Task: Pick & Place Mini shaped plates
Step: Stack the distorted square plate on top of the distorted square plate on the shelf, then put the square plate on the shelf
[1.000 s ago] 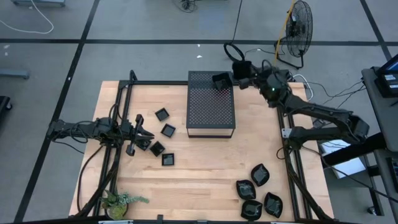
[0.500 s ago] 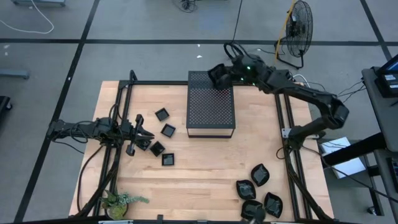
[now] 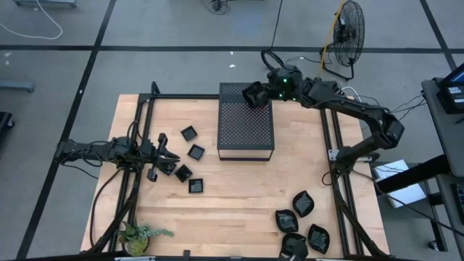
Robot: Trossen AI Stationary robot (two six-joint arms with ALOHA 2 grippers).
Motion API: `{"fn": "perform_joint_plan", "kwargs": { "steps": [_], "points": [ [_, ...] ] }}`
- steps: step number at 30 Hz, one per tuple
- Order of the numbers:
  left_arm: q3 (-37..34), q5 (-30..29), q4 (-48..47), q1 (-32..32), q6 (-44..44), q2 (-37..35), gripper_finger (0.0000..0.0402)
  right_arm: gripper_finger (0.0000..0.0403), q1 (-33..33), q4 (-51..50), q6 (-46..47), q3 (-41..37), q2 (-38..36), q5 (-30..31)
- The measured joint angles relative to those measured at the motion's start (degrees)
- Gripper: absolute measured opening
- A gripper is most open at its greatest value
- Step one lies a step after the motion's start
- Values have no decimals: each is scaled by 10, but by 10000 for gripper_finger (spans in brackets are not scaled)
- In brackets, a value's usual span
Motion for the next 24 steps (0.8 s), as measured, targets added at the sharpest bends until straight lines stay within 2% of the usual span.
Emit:
{"fn": "perform_joint_plan", "kwargs": {
  "steps": [6,15,24],
  "points": [
    [0,0,0,0,0,0,47,10,1,-14,0,-1,-2,-2],
    [0,0,0,0,0,0,47,70,3,-31,-4,-1,-10,-3],
    [0,0,0,0,0,0,47,115,17,-45,-4,-1,-77,-4]
  ]
}}
